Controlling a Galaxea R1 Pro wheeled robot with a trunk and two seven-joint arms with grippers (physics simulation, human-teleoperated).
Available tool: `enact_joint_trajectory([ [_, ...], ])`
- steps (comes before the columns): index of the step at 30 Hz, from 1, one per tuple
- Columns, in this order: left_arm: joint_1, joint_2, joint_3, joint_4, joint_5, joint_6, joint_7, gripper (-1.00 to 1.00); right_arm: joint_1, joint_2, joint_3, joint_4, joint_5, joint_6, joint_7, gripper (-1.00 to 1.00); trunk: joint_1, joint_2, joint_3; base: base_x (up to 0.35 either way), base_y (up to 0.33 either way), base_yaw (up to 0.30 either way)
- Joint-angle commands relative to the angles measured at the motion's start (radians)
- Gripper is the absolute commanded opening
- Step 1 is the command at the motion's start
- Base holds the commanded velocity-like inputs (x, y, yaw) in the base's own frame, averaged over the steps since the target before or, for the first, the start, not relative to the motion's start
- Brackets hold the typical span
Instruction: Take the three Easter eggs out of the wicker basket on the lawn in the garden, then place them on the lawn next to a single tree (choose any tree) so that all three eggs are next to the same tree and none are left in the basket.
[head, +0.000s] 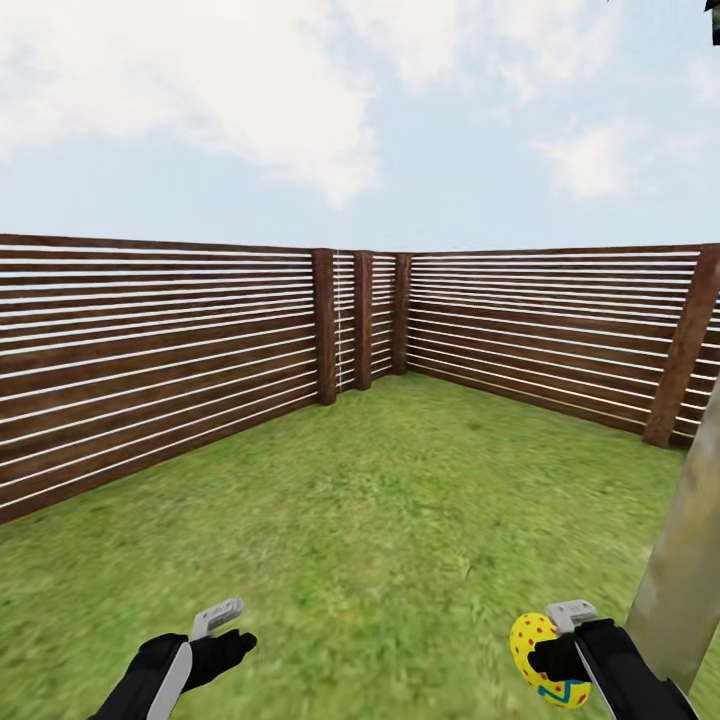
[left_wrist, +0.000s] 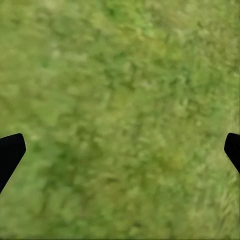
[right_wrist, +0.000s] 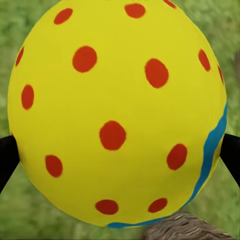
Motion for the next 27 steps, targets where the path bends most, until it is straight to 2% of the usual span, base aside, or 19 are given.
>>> enact_joint_trajectory([
  [1,-0.001,0.000,0.003,-0.001,-0.001,0.006,-0.005,1.00,-0.001,0.000,-0.003,-0.001,0.011,0.003,0.009,-1.00,0.004,-0.008,-0.004,0.011,0.000,0.000],
  [27,-0.001,0.000,0.004,0.001,-0.001,0.007,-0.004,1.00,-0.001,0.000,-0.003,-0.002,0.010,0.003,0.009,-1.00,0.104,-0.190,-0.086,0.000,0.000,0.000],
])
